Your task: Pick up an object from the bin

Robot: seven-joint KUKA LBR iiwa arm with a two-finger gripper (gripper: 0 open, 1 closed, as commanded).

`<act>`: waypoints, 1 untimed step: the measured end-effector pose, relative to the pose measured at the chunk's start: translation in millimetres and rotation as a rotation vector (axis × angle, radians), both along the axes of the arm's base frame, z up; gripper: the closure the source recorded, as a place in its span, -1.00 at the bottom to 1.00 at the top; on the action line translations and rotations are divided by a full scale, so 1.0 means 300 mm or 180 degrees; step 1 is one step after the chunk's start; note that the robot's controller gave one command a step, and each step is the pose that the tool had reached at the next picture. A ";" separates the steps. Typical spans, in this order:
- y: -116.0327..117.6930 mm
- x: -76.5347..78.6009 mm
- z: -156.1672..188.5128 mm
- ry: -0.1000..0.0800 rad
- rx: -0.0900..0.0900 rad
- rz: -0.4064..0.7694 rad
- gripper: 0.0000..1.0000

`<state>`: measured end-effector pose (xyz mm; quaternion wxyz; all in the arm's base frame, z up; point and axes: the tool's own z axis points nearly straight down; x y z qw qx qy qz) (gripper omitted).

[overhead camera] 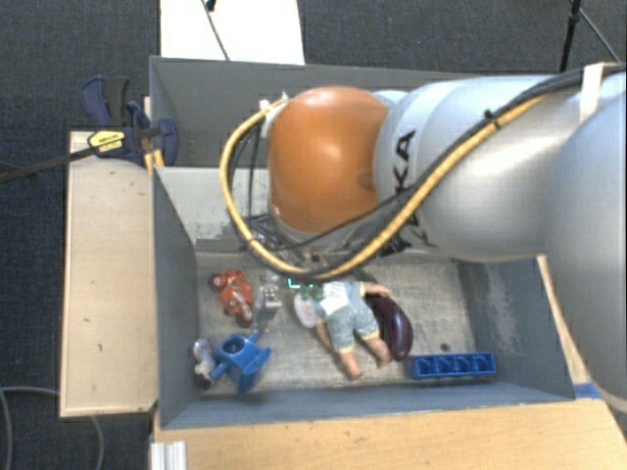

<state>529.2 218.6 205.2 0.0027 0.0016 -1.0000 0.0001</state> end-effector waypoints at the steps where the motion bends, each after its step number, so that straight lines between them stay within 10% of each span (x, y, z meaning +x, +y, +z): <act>1: -0.002 0.002 0.007 -0.0010 0.0003 -0.0006 -1.00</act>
Offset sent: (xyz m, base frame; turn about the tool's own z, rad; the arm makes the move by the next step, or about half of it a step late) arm 0.0025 0.0023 -0.0883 -0.2166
